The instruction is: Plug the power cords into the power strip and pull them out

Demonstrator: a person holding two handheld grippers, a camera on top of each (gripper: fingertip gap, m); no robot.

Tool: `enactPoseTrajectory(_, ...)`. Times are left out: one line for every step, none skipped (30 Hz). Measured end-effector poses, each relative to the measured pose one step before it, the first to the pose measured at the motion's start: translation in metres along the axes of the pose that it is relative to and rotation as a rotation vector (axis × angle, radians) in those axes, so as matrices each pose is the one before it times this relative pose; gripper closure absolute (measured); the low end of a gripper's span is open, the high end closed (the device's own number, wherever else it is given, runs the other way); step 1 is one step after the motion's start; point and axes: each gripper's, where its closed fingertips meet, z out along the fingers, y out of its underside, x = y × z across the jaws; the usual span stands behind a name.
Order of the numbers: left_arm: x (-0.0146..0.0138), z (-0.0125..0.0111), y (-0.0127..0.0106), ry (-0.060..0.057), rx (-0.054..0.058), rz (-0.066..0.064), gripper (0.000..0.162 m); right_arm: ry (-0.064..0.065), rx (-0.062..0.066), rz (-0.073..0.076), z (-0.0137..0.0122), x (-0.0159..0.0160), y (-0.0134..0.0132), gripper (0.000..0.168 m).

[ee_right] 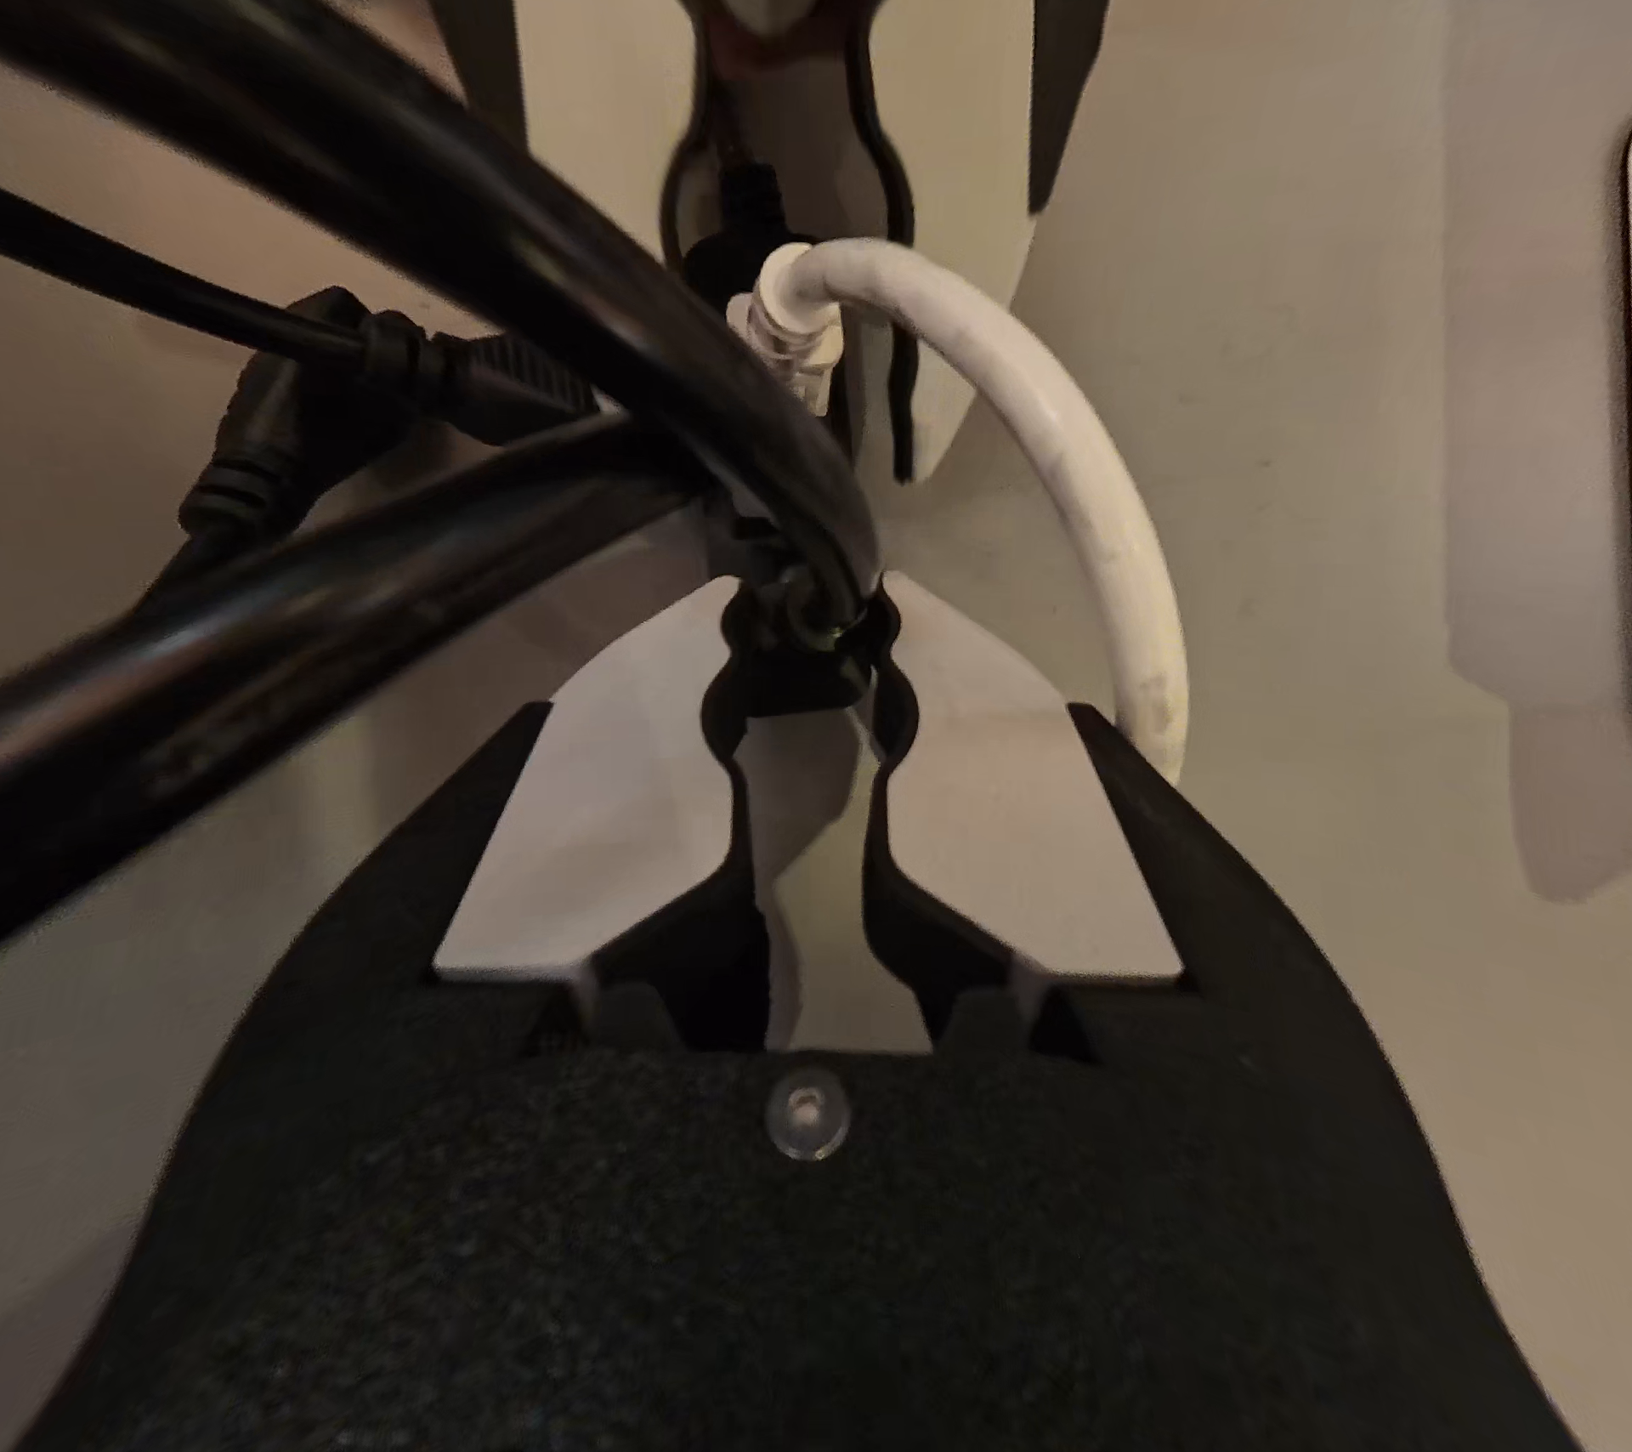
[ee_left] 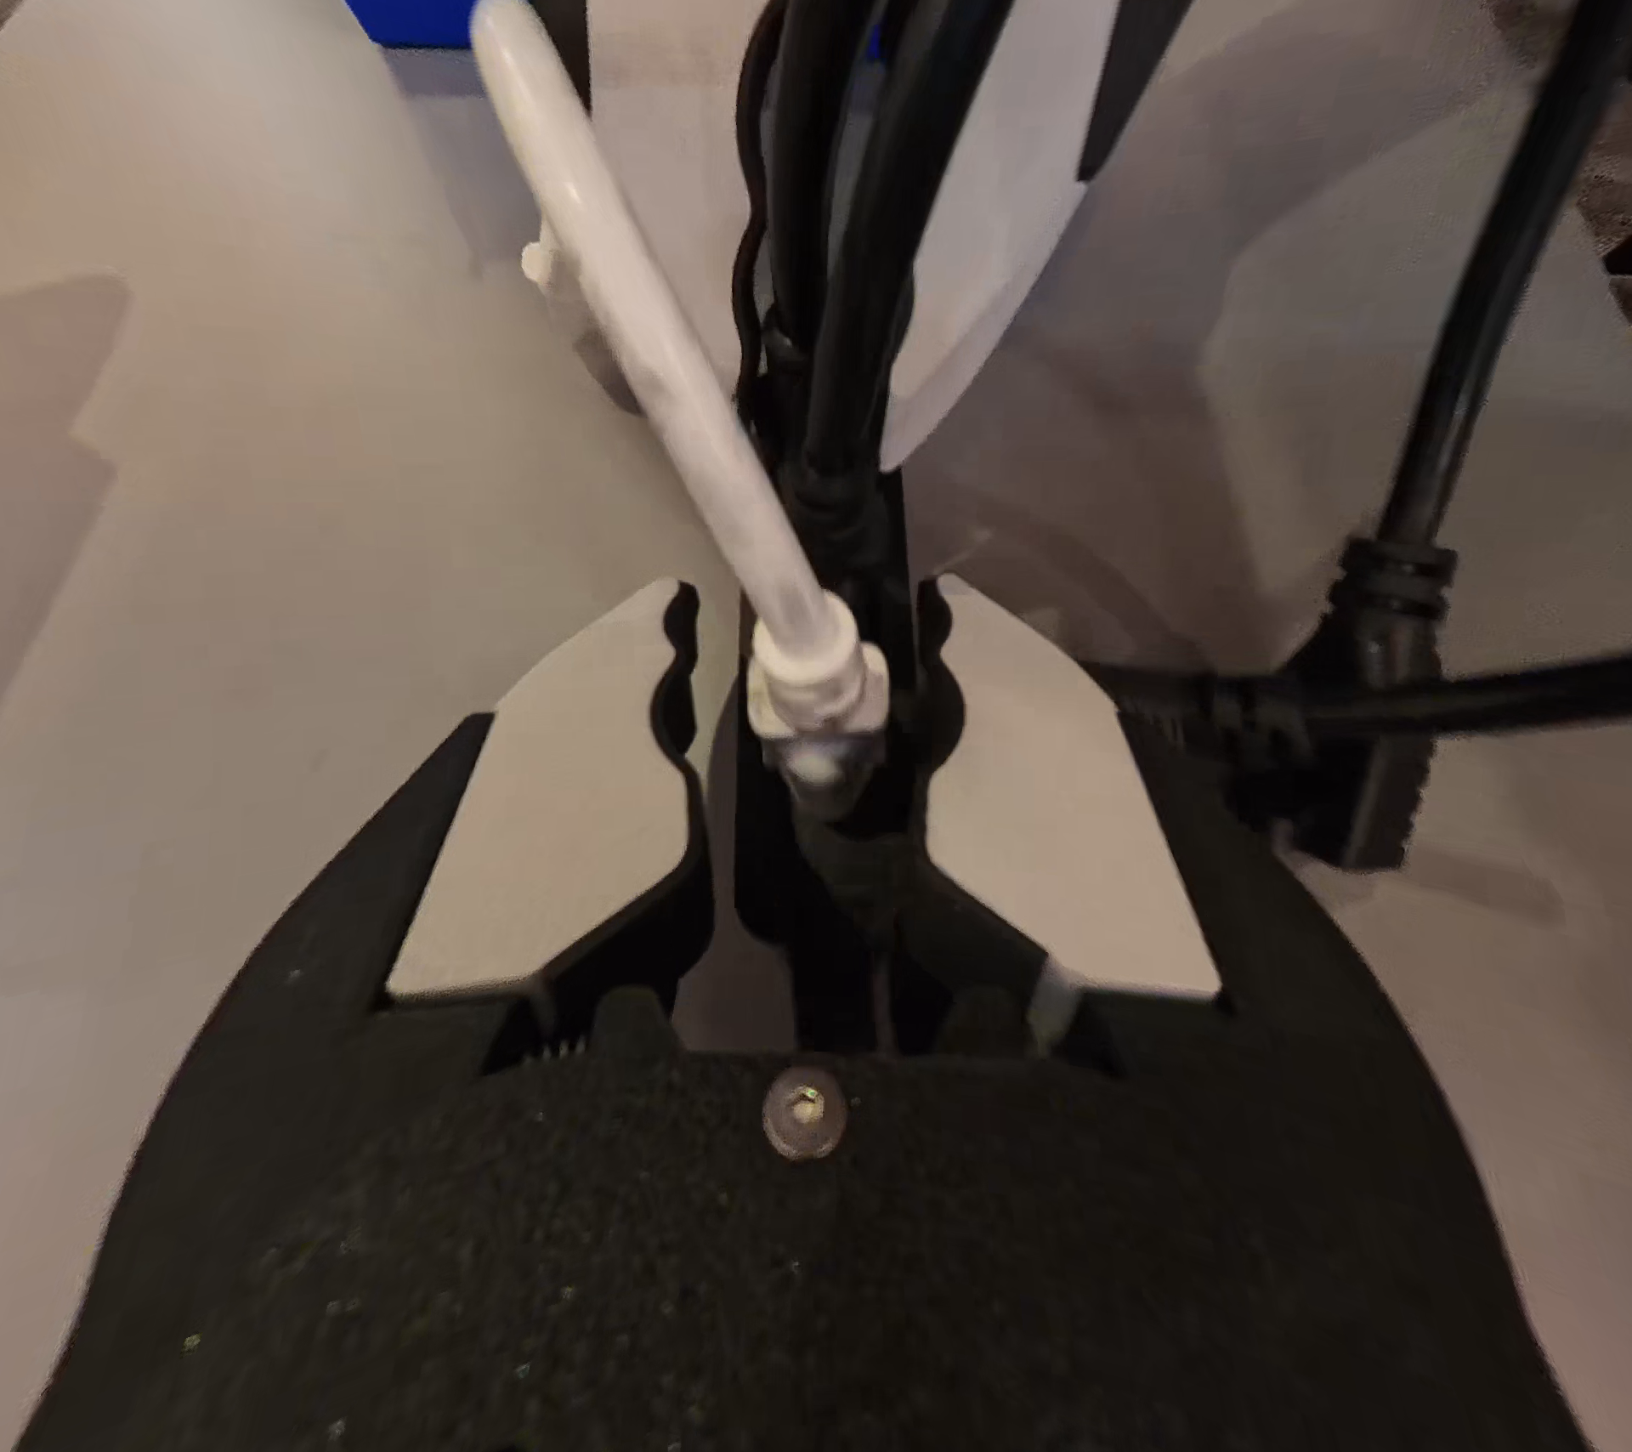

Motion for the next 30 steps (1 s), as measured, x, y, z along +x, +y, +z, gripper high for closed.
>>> enactPoseTrajectory(-0.00083,0.00577,-0.00091,-0.0042,-0.0073,0.0049,0.118,-0.0073,-0.0008,-0.0012,0.00005,-0.00051,-0.00016,0.144)
enactPoseTrajectory(0.00036,0.0049,-0.00097,0.0038,-0.0118,0.0057,0.121,-0.0042,-0.0033,0.0035,0.00013,-0.00003,-0.00015,0.144)
enactPoseTrajectory(0.00099,0.0033,-0.00141,0.0092,-0.0112,0.0054,0.13,-0.0035,-0.0017,0.0045,0.00007,-0.00016,-0.00032,0.144)
enactPoseTrajectory(0.001,0.00201,-0.00079,0.0123,-0.0136,-0.01,0.136,-0.0005,-0.002,0.0057,0.00015,0.00014,-0.00009,0.145)
enactPoseTrajectory(0.00007,0.00078,-0.0001,0.0074,-0.0125,-0.0078,0.136,0.0021,-0.0046,0.0022,-0.00046,0.0006,0.00086,0.144)
enactPoseTrajectory(0.00006,0.00031,-0.00005,0.0018,-0.0028,0.0064,0.135,-0.0017,-0.0002,0.006,-0.00046,0.00015,0.00062,0.144)
enactPoseTrajectory(0.00043,0.00049,-0.00017,-0.0002,0.0074,0.0065,0.135,-0.0018,-0.0001,0.0006,-0.00041,-0.00013,0.00045,0.144)
enactPoseTrajectory(0.00032,0.00025,-0.00023,-0.001,0.011,-0.0016,0.135,-0.0005,-0.001,-0.0082,-0.00064,-0.00008,0.00018,0.144)
enactPoseTrajectory(0.00026,0.00008,0.00004,-0.0019,0.0072,-0.0017,0.135,-0.0004,-0.0017,-0.0091,-0.00062,0.00007,0.00017,0.144)
enactPoseTrajectory(0.00005,0.00001,0.00016,-0.0034,-0.0006,0.0003,0.135,-0.0014,-0.0006,-0.0068,-0.00036,-0.00001,0.00032,0.144)
enactPoseTrajectory(0.00001,0.00008,0.00005,-0.0017,-0.0016,0.0003,0.135,-0.0038,0.0007,-0.0019,-0.00005,-0.00001,0.00012,0.144)
enactPoseTrajectory(0.00003,0.00003,0.0,0.0,0.0048,-0.0016,0.135,-0.0065,0.0005,0.0002,-0.00008,-0.00011,0.00003,0.144)
enactPoseTrajectory(-0.0001,0.00003,0.0,-0.0015,0.0047,-0.0012,0.135,-0.0079,0.0005,-0.0011,0.00003,0.0,0.00006,0.145)
enactPoseTrajectory(-0.00009,0.00012,0.00002,-0.0032,0.0018,-0.0013,0.135,-0.0077,0.0003,0.0022,0.00008,0.00018,0.00003,0.145)
enactPoseTrajectory(-0.0001,0.00002,0.00002,-0.0023,0.0028,-0.0004,0.135,-0.0054,0.0004,0.0085,-0.00003,0.00006,0.00018,0.145)
enactPoseTrajectory(0.00007,-0.00004,0.00007,0.0023,0.0028,-0.0014,0.134,-0.0042,0.0071,0.0055,-0.0001,-0.00008,0.00006,0.145)
enactPoseTrajectory(0.00023,0.0,0.00001,0.0066,0.0032,-0.0015,0.134,-0.0044,0.0095,0.0053,-0.00011,-0.0002,0.00014,0.145)
enactPoseTrajectory(0.00035,0.00014,-0.00003,0.0066,0.0024,0.0005,0.134,-0.0046,0.0002,0.005,-0.00046,-0.00049,0.00051,0.145)
enactPoseTrajectory(0.00009,0.00028,-0.00024,0.0036,0.002,-0.0021,0.134,-0.0004,-0.0078,-0.0097,-0.00078,-0.00023,0.00109,0.145)
enactPoseTrajectory(-0.00003,0.00005,-0.00014,0.0007,0.0013,-0.0023,0.134,-0.0015,-0.0046,-0.0035,-0.00061,0.00024,0.00084,0.145)
enactPoseTrajectory(-0.0002,0.0001,-0.00004,-0.001,-0.0004,-0.0022,0.134,-0.0105,0.0104,0.0101,-0.00002,0.00008,0.00007,0.145)
enactPoseTrajectory(-0.00028,-0.00002,-0.00008,-0.0013,-0.0004,-0.0072,0.134,-0.0159,0.018,0.0235,0.00015,0.00056,-0.00011,0.145)
enactPoseTrajectory(-0.00008,0.00017,-0.00022,-0.0024,-0.0021,-0.0003,0.134,-0.0138,0.0114,0.0197,0.0002,0.00028,-0.0002,0.145)
enactPoseTrajectory(0.00004,0.00048,-0.00029,-0.0021,-0.004,0.0028,0.134,-0.0027,-0.0044,-0.0005,0.00056,-0.00013,-0.00061,0.145)
enactPoseTrajectory(-0.00009,0.00027,-0.00009,0.0007,-0.0031,0.0009,0.135,0.0109,-0.0183,-0.0188,0.00098,-0.00005,-0.0014,0.145)
enactPoseTrajectory(0.00005,-0.00003,0.00001,0.0022,0.0002,-0.0009,0.134,0.0138,-0.0336,-0.0227,0.0,0.00019,0.00025,0.145)
enactPoseTrajectory(0.00014,-0.00002,0.00017,-0.0024,0.0013,0.0029,0.134,0.0103,-0.0198,-0.0158,-0.00009,-0.00021,0.00018,0.145)
enactPoseTrajectory(0.00001,0.00002,0.00013,-0.0046,-0.0002,0.0044,0.134,0.0035,-0.0042,-0.0041,-0.00009,-0.00033,0.00032,0.145)
enactPoseTrajectory(-0.00015,0.00011,-0.00009,-0.0015,0.0017,-0.0003,0.134,-0.0003,0.0051,0.0019,-0.00023,-0.00002,0.00049,0.145)
enactPoseTrajectory(-0.00017,0.00008,-0.00012,0.0013,0.0025,-0.0033,0.134,-0.0041,0.0046,0.0115,-0.00035,0.00031,0.0004,0.145)
